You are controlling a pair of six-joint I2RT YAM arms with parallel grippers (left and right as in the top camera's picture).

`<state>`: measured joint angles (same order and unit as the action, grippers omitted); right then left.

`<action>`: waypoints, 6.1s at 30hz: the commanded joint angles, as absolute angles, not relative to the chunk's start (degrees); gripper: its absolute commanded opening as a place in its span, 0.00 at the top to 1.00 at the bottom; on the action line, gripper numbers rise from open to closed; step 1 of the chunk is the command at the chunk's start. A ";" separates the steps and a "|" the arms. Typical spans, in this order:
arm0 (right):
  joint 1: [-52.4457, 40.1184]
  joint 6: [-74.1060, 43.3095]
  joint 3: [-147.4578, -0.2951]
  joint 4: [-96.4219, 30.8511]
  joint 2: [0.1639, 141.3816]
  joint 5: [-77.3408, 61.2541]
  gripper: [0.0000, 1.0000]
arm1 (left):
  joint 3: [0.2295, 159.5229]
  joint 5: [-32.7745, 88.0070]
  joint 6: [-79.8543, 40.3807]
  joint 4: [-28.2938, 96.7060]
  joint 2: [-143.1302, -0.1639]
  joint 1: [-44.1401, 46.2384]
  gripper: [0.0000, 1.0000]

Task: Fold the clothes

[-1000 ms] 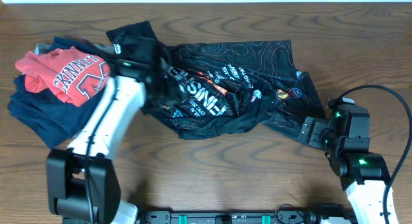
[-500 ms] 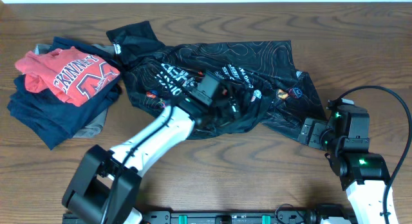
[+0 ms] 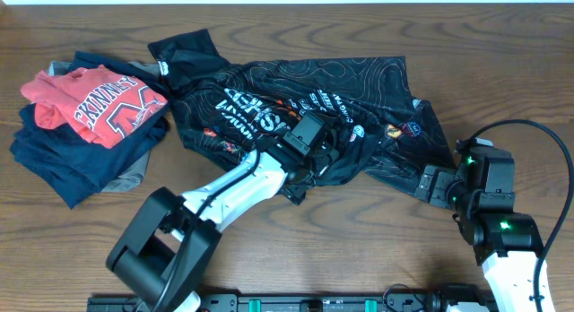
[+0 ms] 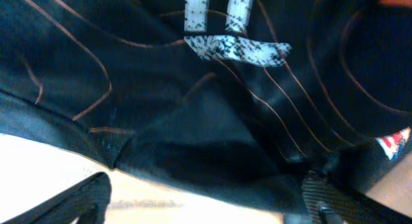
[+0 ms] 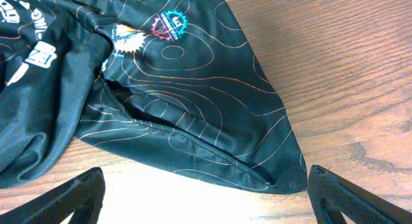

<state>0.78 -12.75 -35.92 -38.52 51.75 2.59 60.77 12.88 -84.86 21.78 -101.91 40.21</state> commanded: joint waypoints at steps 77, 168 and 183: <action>11.57 -36.14 -36.21 -34.68 84.16 12.62 0.32 | 60.10 -4.08 -48.66 70.46 -74.81 14.59 0.94; 25.30 -14.15 -93.76 -72.18 61.76 -2.83 0.99 | 120.29 13.50 -16.56 79.83 -68.29 2.37 0.94; 26.57 -4.51 -99.53 -73.76 73.52 -8.08 0.99 | 124.36 14.00 -17.80 76.95 -80.25 2.44 0.94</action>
<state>27.07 -8.69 -99.37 -73.95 68.58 -6.31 124.55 14.70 -17.96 77.80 -73.84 2.83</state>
